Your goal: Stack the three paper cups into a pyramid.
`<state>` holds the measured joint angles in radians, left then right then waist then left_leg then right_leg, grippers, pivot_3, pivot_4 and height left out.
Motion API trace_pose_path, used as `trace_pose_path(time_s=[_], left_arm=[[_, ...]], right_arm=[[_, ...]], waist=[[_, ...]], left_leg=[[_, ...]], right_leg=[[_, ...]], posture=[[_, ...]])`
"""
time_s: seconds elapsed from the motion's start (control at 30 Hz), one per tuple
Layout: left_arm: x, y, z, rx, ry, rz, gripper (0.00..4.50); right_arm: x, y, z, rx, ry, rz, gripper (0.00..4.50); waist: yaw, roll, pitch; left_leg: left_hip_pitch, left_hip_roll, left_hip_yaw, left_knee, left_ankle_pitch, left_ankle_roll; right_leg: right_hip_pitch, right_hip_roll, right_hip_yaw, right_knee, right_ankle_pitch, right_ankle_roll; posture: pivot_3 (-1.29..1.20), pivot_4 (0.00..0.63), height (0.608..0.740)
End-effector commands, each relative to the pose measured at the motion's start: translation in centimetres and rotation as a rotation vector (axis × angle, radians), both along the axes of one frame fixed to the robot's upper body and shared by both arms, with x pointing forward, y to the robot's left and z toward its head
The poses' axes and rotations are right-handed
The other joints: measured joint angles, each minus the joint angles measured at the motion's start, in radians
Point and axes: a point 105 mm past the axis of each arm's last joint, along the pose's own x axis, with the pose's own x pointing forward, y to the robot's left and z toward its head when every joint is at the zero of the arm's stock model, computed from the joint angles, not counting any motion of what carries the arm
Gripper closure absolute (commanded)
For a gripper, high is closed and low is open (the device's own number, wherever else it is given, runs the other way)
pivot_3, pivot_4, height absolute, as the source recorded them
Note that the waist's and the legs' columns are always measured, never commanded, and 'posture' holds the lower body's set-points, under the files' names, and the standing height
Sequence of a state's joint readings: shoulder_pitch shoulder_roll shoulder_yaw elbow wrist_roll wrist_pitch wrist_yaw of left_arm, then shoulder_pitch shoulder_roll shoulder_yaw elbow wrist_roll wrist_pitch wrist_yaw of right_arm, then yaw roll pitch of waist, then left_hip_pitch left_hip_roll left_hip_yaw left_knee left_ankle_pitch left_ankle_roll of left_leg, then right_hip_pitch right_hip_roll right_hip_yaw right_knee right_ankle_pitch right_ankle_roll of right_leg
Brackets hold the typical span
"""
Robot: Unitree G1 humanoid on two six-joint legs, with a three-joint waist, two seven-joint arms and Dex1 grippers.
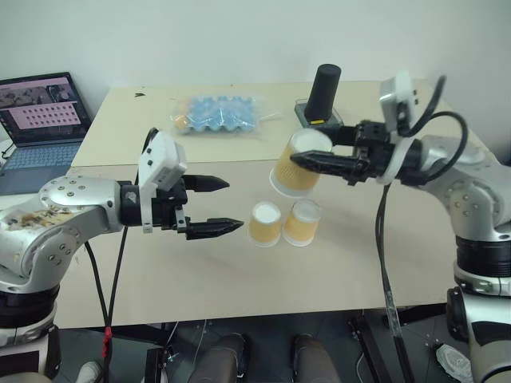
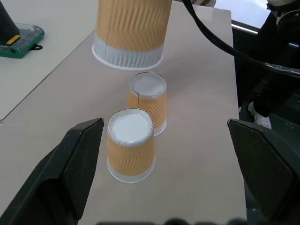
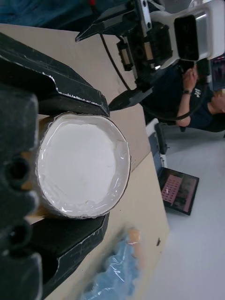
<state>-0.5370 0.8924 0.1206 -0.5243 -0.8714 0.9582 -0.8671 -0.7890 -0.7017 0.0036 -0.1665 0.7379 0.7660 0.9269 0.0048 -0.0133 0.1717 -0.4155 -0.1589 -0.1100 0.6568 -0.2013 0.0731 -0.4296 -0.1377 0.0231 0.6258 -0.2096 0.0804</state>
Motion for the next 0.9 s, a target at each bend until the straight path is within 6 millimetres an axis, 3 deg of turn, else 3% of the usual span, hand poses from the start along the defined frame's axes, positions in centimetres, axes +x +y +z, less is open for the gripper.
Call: trace_pose_path(time_s=[0.03, 0.43, 0.73, 0.8, 0.9], left_arm=[[-0.7, -0.2, 1.0, -0.016, -0.056, -0.012, 0.00], [-0.5, -0.3, 1.0, -0.011, -0.065, -0.011, 0.00], [-0.3, -0.5, 1.1, -0.021, -0.066, -0.009, 0.00], [-0.4, -0.5, 1.1, -0.022, -0.065, -0.010, 0.00], [-0.3, -0.4, 1.1, -0.022, -0.064, -0.008, 0.00]], right_arm=[[0.3, 0.1, -1.2, -0.033, -0.016, 0.011, 1.88], [0.1, 0.5, -3.5, -0.074, 0.028, 0.012, 1.88], [0.0, 0.6, -3.8, -0.090, 0.020, 0.004, 1.88], [-0.1, 0.7, -3.6, -0.085, 0.017, 0.008, 0.89], [-0.1, 0.7, -3.4, -0.084, 0.012, 0.010, 0.04]], waist=[[0.000, 0.000, 0.000], [0.001, 0.000, 0.000], [0.001, 0.000, 0.000], [0.001, 0.000, 0.000], [0.001, 0.000, 0.000]], left_leg=[[0.000, 0.000, 0.000, 0.000, 0.000, 0.000], [0.000, 0.000, 0.000, 0.000, 0.000, -0.001], [0.000, 0.000, 0.000, 0.000, 0.000, -0.001], [0.000, 0.000, 0.000, 0.000, 0.000, -0.001], [0.000, 0.000, 0.000, 0.000, 0.000, -0.001]], right_leg=[[0.000, 0.000, 0.000, 0.000, 0.000, 0.000], [-0.001, 0.000, 0.000, 0.001, 0.000, 0.000], [0.000, 0.000, 0.000, 0.001, 0.000, 0.000], [0.000, 0.000, 0.000, 0.001, 0.000, 0.000], [0.000, 0.000, 0.000, 0.001, 0.000, 0.000]], posture=[[0.00, 0.150, 0.727], [0.00, 0.150, 0.727], [0.00, 0.150, 0.727], [0.00, 0.150, 0.727], [0.00, 0.150, 0.727]])
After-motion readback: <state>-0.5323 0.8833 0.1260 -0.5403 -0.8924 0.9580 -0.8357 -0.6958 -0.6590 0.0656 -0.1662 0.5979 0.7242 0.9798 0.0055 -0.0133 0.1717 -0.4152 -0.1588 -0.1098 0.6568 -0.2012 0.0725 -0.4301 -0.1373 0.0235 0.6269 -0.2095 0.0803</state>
